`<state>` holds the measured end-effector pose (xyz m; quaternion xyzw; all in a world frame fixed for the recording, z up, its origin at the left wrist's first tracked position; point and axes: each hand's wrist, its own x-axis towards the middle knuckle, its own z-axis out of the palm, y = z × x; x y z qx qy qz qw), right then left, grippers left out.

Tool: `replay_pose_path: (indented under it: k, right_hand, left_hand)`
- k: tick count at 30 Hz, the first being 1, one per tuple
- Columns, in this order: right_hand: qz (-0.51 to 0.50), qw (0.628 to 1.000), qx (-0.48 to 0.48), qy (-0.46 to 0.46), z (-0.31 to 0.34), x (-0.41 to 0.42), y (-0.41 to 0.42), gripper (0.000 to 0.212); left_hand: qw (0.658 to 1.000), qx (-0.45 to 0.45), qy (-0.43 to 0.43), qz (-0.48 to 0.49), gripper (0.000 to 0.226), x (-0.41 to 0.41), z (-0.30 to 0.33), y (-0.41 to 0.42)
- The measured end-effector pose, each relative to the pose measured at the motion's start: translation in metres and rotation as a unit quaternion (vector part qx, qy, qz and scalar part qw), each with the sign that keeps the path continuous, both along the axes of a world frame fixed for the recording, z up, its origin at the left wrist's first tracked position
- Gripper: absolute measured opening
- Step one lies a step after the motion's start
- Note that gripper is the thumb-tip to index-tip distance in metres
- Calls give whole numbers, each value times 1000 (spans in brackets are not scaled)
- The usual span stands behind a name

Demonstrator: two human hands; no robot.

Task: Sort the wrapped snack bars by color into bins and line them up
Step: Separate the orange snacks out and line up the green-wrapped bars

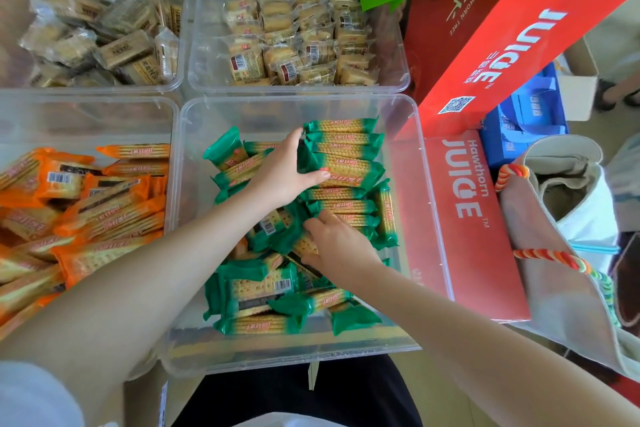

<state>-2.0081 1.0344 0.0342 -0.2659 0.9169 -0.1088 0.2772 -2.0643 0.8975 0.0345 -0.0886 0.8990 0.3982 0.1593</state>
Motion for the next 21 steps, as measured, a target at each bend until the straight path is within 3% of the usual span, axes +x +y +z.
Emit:
replay_pose_path:
  k: [3, 6, 9, 12, 14, 16, 18, 20, 21]
  right_hand:
    - [-15, 999, -34, -36, 7, -5, 4, 38]
    - [-83, 984, -150, -48, 27, -13, 18, 28]
    - [-145, 955, -239, 100, 45, -28, 36, 25]
    - [-78, 939, -168, 288, 43, -42, 42, 22]
    - [-34, 942, -92, 321, 32, -45, 37, 21]
    - [-17, 948, -41, 314, 21, -45, 30, 29]
    - [-8, 955, 4, 296, 18, -43, 26, 35]
    - [-14, 972, 22, 233, 18, -42, 26, 42]
    - [-13, 982, 31, 188, 19, -42, 27, 47]
  left_hand:
    - [1000, -11, -5, -12, 91, -1, 3, -2]
    - [999, -26, -19, -25, 90, -2, 7, -4]
    - [1000, -20, -8, -22, 82, -2, 10, -4]
    - [1000, -22, -9, -12, 81, -2, 8, -2]
    - [1000, -10, -13, 9, 78, -2, 7, -1]
    - [998, 19, -14, 51, 73, 1, 8, 0]
    - [992, 52, -16, 111, 49, 9, 13, 1]
    - [985, 76, -32, 155, 23, 17, 17, 4]
    - [984, 80, -44, 150, 25, 21, 19, 7]
